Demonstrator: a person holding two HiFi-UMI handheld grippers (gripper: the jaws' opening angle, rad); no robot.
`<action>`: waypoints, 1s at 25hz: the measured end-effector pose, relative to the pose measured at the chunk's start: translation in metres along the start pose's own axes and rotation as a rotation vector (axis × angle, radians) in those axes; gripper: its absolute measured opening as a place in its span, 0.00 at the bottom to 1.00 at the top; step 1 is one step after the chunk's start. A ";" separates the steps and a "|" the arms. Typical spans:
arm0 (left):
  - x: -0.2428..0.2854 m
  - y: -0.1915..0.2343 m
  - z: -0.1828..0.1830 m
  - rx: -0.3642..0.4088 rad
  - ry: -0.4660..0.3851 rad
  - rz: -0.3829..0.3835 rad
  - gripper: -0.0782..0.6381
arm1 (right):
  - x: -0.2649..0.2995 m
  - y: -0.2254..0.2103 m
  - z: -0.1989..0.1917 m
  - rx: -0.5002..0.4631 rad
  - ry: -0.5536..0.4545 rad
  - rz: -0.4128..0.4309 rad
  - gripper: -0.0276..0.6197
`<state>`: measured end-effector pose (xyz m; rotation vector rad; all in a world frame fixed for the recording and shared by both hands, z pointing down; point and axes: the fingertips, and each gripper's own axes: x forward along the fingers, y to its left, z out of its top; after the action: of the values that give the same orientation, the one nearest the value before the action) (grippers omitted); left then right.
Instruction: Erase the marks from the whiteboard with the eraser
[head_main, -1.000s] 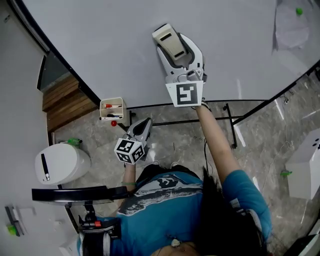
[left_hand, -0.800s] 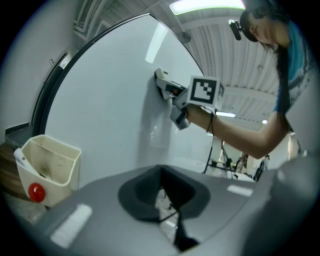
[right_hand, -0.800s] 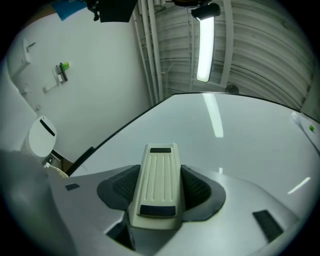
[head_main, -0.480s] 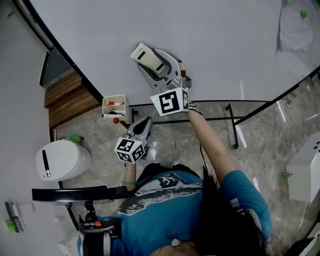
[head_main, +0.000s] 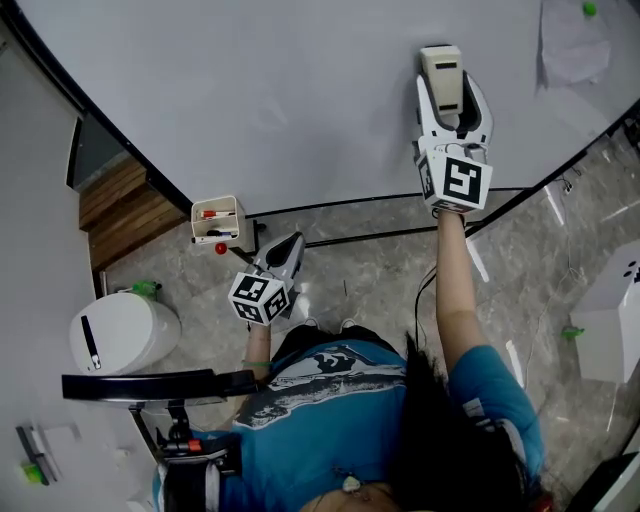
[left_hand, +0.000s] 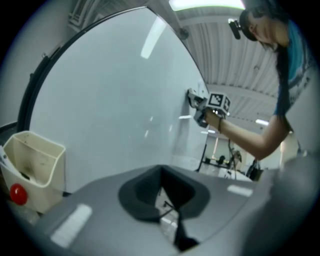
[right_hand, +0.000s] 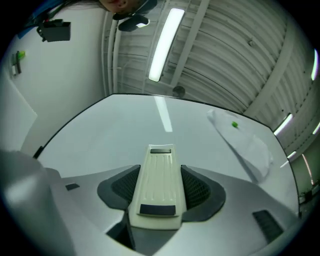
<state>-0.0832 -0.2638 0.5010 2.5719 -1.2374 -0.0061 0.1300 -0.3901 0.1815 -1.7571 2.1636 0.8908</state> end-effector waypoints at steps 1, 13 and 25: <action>0.002 -0.002 0.000 0.001 0.003 -0.006 0.11 | -0.003 -0.017 -0.003 0.015 0.005 -0.032 0.45; 0.002 0.003 0.003 0.007 0.003 0.005 0.11 | -0.002 -0.049 -0.019 0.119 0.010 -0.104 0.45; -0.010 0.021 0.001 -0.006 -0.001 0.030 0.11 | 0.003 0.146 -0.028 -0.125 0.035 0.208 0.45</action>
<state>-0.1052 -0.2687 0.5046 2.5481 -1.2749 -0.0054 -0.0027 -0.3936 0.2481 -1.6329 2.3949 1.0734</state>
